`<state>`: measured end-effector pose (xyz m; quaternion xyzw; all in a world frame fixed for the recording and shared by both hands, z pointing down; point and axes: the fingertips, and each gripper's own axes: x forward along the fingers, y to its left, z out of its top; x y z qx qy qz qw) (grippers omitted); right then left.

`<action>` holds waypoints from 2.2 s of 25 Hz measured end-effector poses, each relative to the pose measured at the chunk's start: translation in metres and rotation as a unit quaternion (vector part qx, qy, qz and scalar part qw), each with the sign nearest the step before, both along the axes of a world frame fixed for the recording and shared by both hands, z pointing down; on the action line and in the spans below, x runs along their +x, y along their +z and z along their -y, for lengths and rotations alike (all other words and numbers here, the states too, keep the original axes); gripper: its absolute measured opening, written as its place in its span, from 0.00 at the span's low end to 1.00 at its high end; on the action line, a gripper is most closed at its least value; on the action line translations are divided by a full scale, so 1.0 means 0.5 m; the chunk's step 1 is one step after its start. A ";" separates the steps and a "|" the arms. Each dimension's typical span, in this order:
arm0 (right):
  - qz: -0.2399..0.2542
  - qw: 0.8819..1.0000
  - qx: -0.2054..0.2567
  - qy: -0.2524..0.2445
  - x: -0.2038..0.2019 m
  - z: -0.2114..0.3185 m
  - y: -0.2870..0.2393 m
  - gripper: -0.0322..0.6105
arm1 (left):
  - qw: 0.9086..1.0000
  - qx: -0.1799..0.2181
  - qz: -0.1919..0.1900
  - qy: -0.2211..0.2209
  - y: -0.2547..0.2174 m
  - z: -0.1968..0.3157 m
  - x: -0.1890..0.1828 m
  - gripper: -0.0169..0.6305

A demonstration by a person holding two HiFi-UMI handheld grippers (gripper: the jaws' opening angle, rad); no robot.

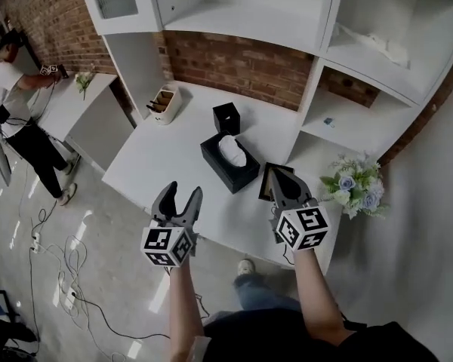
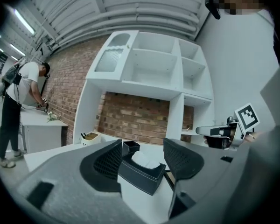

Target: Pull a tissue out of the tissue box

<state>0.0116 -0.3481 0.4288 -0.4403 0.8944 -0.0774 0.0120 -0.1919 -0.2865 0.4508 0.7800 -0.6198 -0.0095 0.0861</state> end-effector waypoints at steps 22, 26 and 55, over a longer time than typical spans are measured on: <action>-0.033 0.998 -0.050 0.012 -0.055 0.222 0.075 0.05 | 0.989 -0.044 0.052 0.128 0.053 0.340 0.047 0.41; -0.043 0.997 -0.057 0.025 -0.034 0.223 0.092 0.05 | 0.966 -0.060 0.131 0.213 0.072 0.392 0.092 0.41; -0.093 0.991 -0.087 0.030 0.005 0.227 0.156 0.05 | 0.718 -0.212 0.456 0.481 0.343 0.469 0.155 0.13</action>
